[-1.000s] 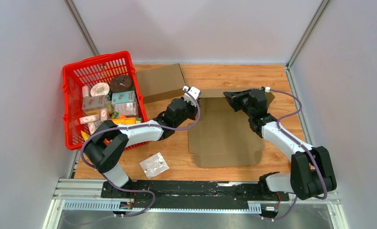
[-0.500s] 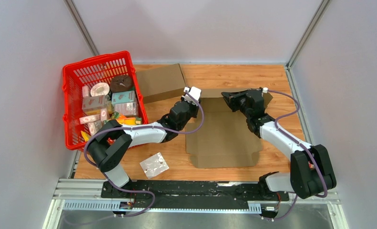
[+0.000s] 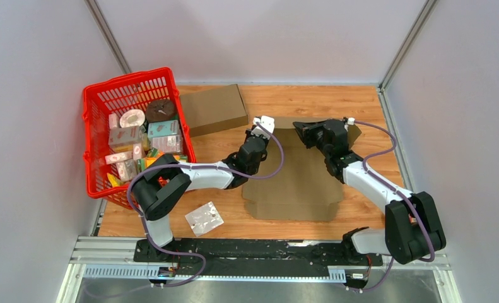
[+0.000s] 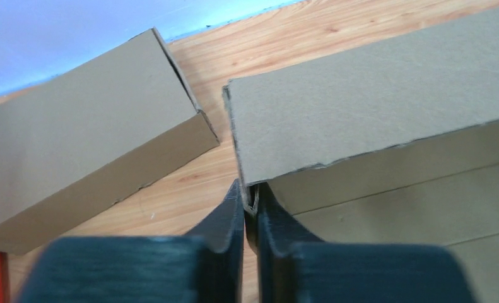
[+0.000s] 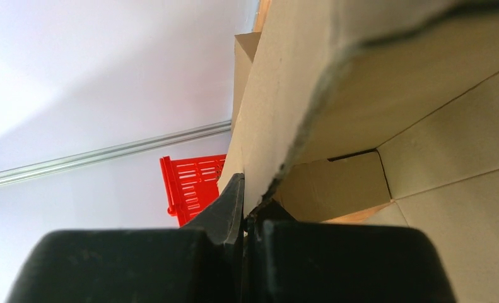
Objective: Fold the paper box
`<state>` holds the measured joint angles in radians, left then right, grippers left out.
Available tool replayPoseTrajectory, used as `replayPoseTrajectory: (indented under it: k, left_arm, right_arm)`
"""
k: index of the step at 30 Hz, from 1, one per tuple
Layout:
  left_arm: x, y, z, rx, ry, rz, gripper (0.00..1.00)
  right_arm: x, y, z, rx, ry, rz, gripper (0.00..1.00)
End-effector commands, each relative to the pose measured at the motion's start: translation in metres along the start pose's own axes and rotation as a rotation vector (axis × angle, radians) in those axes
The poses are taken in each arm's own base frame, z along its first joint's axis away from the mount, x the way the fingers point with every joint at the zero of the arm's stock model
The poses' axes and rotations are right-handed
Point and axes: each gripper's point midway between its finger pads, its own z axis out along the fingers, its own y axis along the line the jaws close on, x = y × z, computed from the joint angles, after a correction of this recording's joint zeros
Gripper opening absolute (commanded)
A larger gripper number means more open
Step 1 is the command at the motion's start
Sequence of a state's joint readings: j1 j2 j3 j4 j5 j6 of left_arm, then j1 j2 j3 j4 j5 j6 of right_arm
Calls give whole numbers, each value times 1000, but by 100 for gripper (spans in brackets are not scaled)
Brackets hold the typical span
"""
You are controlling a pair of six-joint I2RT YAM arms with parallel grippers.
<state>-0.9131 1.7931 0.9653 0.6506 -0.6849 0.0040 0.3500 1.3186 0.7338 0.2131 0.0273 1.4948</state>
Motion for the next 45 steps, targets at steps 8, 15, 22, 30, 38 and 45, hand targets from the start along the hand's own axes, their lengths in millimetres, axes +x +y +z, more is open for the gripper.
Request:
replayPoseTrajectory:
  k: [8,15,22,30,38,45]
  left_arm:
    - [0,9,-2,-29,22,92,0]
    - [-1,6,-9,21,-9,86,0]
    - [0,6,-11,26,-5,70,0]
    - [2,8,-15,31,2,62,0]
    - [1,6,-15,46,-1,57,0]
    - [0,7,-16,42,-2,53,0]
  right_arm:
    - [5,-28,-17,162,6,-207,33]
    - [-27,20,-72,148,135,-933,83]
    - [-85,18,-109,345,134,-1056,94]
    - [-85,15,-61,187,273,-904,92]
    - [-75,9,-36,100,350,-750,53]
    - [-78,-4,-28,75,325,-564,9]
